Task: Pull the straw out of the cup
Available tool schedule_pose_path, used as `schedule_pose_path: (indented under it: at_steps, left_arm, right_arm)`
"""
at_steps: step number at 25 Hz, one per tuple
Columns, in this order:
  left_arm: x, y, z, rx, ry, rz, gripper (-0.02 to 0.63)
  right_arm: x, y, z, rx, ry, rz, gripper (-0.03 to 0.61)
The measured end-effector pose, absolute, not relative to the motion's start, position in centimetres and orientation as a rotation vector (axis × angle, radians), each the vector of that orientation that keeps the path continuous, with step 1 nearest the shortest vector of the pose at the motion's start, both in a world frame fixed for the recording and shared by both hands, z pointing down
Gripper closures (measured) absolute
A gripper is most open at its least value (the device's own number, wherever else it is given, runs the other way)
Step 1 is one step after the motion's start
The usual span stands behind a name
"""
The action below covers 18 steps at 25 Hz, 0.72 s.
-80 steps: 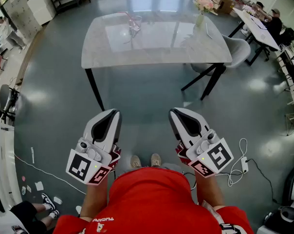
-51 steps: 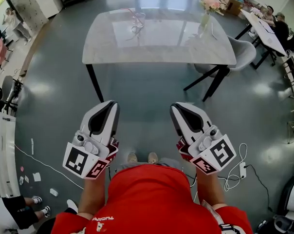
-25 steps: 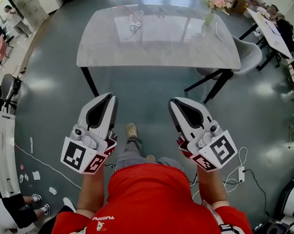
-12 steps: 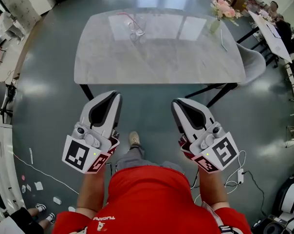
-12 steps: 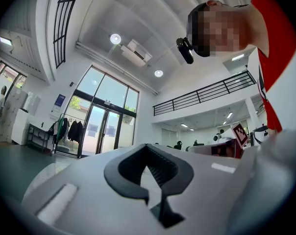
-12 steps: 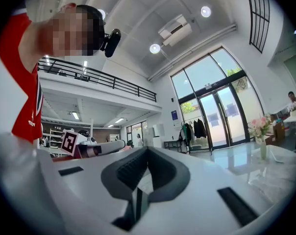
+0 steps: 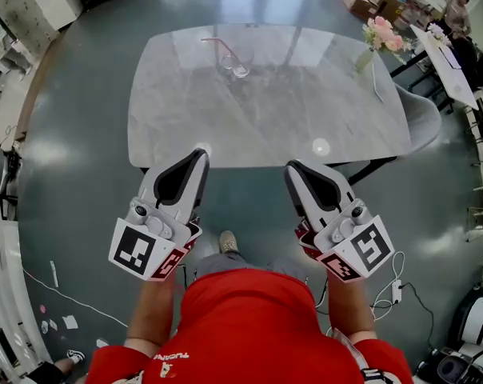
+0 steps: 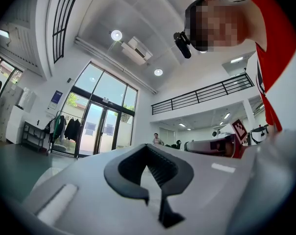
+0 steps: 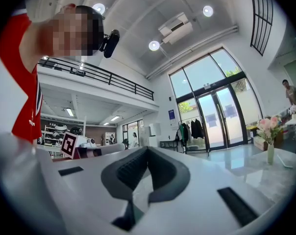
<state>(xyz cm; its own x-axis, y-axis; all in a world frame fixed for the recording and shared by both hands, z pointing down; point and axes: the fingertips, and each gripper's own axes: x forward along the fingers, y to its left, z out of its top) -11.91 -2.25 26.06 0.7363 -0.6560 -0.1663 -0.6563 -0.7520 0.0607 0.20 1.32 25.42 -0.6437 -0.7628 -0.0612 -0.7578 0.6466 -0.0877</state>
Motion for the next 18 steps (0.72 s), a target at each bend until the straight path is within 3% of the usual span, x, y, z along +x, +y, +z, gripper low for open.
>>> schedule_pose_path:
  at_steps: [18]
  left_arm:
    - [-13.5,-9.2,26.9,-2.939,1.11,0.294,0.609]
  right_arm:
    - [-1.4,-4.4,25.6,-1.34,2.773,-0.076,0.577]
